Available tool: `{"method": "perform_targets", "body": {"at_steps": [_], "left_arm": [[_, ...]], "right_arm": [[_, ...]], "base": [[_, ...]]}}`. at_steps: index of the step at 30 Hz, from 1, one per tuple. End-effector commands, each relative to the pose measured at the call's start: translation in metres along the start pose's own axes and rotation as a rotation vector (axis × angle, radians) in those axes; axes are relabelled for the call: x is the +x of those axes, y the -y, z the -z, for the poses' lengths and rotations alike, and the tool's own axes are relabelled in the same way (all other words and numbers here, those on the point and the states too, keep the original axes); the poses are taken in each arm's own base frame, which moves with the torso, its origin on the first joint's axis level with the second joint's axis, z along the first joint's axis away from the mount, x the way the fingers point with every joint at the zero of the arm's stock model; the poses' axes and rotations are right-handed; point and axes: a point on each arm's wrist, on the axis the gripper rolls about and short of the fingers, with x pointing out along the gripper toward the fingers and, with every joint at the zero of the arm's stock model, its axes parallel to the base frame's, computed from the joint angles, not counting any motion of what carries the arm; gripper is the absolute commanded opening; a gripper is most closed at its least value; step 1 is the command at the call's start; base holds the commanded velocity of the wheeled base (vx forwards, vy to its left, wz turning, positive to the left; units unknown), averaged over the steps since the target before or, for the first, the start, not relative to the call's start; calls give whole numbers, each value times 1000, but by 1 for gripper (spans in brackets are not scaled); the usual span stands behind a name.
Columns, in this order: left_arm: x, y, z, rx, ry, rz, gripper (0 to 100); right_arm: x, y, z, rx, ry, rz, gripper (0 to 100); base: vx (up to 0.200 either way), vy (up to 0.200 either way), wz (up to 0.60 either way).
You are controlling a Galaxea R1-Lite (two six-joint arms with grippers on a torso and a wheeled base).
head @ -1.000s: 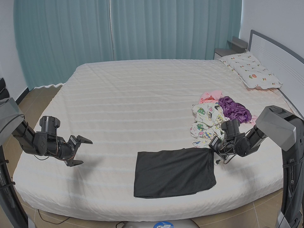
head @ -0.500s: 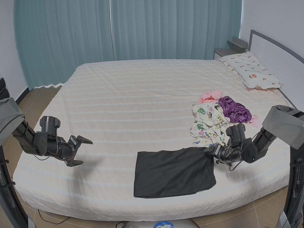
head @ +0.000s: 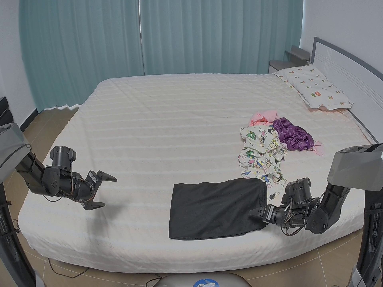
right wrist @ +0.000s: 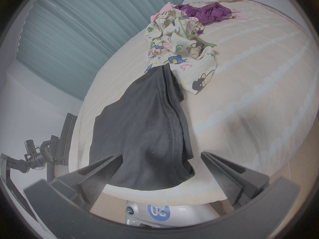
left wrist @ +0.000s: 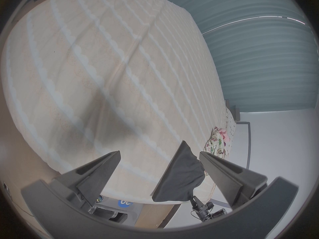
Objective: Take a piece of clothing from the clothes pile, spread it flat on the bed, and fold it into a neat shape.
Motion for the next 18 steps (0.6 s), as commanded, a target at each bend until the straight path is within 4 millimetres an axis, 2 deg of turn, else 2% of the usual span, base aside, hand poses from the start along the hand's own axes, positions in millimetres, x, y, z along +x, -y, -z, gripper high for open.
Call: {"method": "perform_targets", "body": {"at_steps": [1,11,18], "left_arm": [[0,0,-1,-1,1,0,100],[0,0,-1,-1,1,0,100],[0,0,0,-1,1,0,100]], "right_arm": [[8,1,6,-5,-19,11,0],[-14,2,12,-3,-32,24,0],[-16,7,19,-8,-57,41,0]], "base": [[0,0,0],[0,0,0],[0,0,0]]}}
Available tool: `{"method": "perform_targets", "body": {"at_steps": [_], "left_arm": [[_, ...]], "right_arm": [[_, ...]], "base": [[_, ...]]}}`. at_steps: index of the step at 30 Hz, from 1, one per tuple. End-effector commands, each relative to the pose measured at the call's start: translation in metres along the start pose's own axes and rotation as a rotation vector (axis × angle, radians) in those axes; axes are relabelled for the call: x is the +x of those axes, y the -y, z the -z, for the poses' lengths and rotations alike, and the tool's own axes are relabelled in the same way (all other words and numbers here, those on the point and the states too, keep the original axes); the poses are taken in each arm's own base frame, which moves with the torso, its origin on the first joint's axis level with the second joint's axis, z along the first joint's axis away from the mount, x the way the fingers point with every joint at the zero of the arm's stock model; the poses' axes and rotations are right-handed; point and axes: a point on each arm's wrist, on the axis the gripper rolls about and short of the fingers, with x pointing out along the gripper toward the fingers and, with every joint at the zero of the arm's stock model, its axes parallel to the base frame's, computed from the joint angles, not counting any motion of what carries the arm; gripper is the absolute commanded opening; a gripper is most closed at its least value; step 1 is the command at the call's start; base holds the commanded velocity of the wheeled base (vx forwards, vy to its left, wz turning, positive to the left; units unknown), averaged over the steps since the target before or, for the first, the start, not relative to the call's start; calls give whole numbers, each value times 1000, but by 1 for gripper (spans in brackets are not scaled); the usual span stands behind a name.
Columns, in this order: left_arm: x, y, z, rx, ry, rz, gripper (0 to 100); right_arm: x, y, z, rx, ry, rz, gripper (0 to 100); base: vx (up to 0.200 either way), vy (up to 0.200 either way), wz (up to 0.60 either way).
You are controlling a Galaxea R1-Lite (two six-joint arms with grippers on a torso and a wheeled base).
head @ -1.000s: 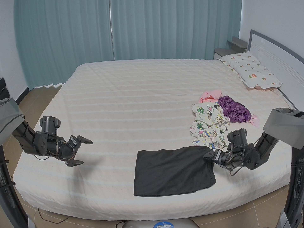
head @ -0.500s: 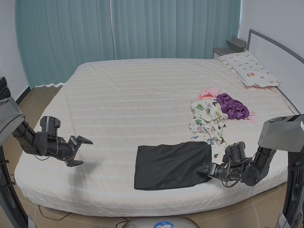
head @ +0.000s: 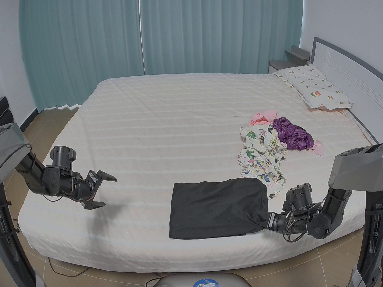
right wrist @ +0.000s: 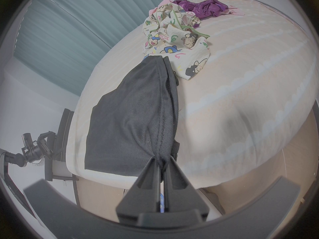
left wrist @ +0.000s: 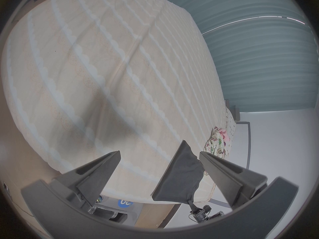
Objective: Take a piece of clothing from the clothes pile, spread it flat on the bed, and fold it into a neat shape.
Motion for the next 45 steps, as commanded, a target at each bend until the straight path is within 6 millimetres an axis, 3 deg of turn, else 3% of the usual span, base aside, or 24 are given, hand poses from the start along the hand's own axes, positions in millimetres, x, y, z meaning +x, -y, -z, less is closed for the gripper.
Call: {"method": "perform_targets", "body": {"at_steps": [1,12,13,21,23,27,36,45], "left_arm": [[0,0,0,-1,0,-1,100],[0,0,0,-1,0,-1,100],[0,0,0,-1,0,-1,100],[0,0,0,-1,0,-1,100],[0,0,1,1,-1,-3,100],[0,0,1,1,1,-3,100],[0,0,0,-2,4,-3,100],[0,0,0,-3,3,-4,100]], "right_arm": [[-3,2,3,1,-10,10,0],[-5,8,11,-9,-35,33,0],[-5,8,11,-11,-35,33,100],[-12,2,1,-2,44,-13,100],[-21,1,-8,9,102,-44,100],[-17,0,-24,94,164,-67,100],[36,7,-64,178,275,-41,100],[63,4,-95,195,283,-32,100]], "base": [[0,0,0],[0,0,0],[0,0,0],[0,0,0],[0,0,0],[0,0,0],[67,0,0],[0,0,0]]}}
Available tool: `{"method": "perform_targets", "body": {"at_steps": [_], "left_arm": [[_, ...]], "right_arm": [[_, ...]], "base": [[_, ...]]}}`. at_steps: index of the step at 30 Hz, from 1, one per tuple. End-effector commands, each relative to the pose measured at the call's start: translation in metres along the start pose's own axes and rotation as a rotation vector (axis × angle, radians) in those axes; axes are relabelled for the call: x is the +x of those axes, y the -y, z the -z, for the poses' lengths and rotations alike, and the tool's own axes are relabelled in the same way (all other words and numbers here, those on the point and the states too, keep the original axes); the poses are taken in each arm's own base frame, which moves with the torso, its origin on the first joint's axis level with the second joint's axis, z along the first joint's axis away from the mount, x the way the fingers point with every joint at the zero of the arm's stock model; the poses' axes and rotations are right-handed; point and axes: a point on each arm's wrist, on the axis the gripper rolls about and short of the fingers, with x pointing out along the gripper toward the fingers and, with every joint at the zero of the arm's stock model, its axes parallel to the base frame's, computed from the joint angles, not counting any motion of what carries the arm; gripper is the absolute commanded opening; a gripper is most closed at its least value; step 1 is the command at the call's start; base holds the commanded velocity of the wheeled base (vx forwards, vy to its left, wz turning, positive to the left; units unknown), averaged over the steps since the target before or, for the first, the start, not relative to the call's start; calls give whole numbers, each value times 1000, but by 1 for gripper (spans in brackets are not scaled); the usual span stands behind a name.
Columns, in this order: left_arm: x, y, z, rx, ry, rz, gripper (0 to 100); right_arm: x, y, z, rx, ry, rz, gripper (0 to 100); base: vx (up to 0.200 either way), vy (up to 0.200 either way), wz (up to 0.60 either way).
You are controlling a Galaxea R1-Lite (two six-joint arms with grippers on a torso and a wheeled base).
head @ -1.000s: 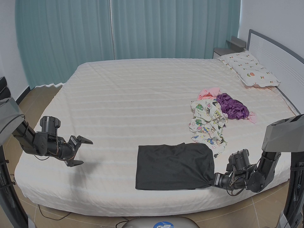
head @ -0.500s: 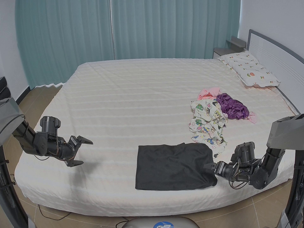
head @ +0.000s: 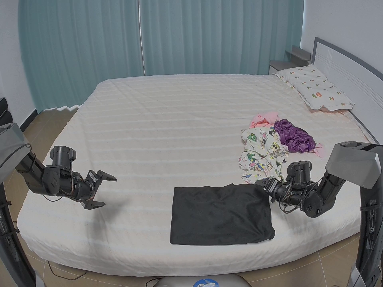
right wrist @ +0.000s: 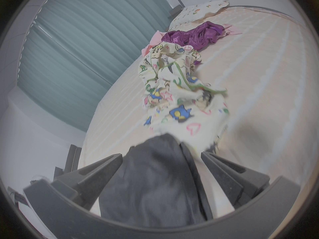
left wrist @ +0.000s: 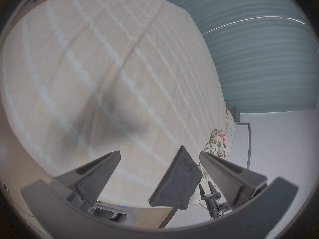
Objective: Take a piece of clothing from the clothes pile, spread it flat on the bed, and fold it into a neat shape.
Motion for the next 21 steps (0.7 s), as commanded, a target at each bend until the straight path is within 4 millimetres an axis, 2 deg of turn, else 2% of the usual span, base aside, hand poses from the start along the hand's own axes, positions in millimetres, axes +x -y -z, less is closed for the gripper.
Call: {"method": "perform_targets", "body": {"at_steps": [1,3,4,9,21], "left_arm": [[0,-1,0,-2,0,-1,100],[0,-1,0,-2,0,-1,100],[0,-1,0,-2,0,-1,100],[0,0,0,-1,1,0,100],[0,0,0,-1,1,0,100]], "right_arm": [[25,6,-2,12,-15,22,100],[26,5,1,9,-29,22,100],[26,5,3,10,-36,23,0],[22,7,10,22,-69,25,0],[21,8,-1,64,-26,16,0]], "base": [[0,0,0],[0,0,0],[0,0,0],[0,0,0],[0,0,0]]}}
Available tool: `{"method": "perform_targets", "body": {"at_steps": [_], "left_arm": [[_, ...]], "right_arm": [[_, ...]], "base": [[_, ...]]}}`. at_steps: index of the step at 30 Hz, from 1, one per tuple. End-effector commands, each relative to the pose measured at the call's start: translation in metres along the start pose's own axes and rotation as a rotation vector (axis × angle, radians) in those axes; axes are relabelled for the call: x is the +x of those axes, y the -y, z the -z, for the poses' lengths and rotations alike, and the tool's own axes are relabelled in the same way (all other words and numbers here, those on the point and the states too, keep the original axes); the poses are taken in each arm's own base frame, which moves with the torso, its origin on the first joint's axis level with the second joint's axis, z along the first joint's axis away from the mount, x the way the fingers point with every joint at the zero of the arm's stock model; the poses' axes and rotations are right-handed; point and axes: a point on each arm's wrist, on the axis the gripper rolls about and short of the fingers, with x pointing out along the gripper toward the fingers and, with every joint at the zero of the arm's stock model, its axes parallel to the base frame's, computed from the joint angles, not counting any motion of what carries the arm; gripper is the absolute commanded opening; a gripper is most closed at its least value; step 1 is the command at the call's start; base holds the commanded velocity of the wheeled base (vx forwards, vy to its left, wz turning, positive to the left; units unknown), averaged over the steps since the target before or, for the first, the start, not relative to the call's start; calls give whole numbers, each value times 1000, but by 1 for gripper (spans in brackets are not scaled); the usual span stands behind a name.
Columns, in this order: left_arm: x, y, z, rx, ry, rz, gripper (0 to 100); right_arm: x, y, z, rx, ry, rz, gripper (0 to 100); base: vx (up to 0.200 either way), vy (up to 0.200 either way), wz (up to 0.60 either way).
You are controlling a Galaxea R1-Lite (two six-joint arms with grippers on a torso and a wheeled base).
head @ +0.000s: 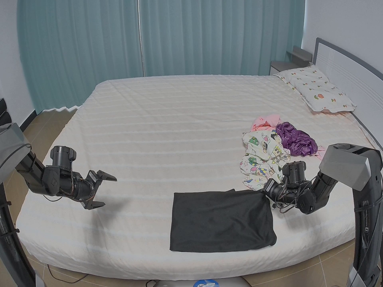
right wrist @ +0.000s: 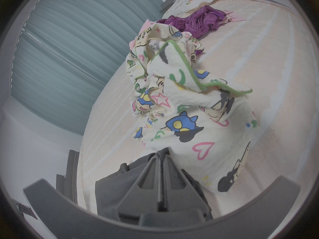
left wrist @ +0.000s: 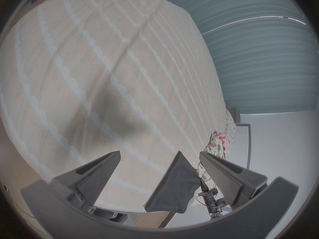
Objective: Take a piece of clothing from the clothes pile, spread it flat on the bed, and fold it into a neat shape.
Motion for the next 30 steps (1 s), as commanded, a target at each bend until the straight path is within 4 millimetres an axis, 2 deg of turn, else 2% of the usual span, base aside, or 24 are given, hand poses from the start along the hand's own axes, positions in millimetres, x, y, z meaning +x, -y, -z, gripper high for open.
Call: {"method": "perform_targets", "body": {"at_steps": [1,6,7,13,17,18,20,24,26,27,30], "left_arm": [[0,0,0,-1,0,-1,100],[0,0,0,-1,0,-1,100],[0,0,0,-1,0,-1,100],[0,0,0,-1,0,-1,100],[0,0,-1,-2,2,1,100],[0,0,-1,-2,2,1,100],[1,1,0,0,0,0,100],[1,2,2,6,0,-1,100],[2,2,2,7,2,-4,100],[1,5,6,13,-1,-4,100],[5,5,17,27,-32,-17,100]], "right_arm": [[-1,0,-2,3,8,-1,0],[-1,1,0,1,23,-21,0],[-1,1,0,1,23,-21,100],[-6,-2,-2,-3,53,-45,100],[-40,-5,-3,-8,83,-75,100],[-40,-5,-3,-8,83,-75,100],[-64,-2,6,-4,60,-58,100],[-92,12,22,9,25,-25,100],[-97,16,27,16,20,-19,100],[-104,22,34,46,21,-23,100],[-107,28,40,98,38,-46,100]], "base": [[0,0,0],[0,0,0],[0,0,0],[0,0,0],[0,0,0],[0,0,0],[0,0,0],[0,-150,0],[0,-200,0],[0,-200,0],[0,-200,0]]}}
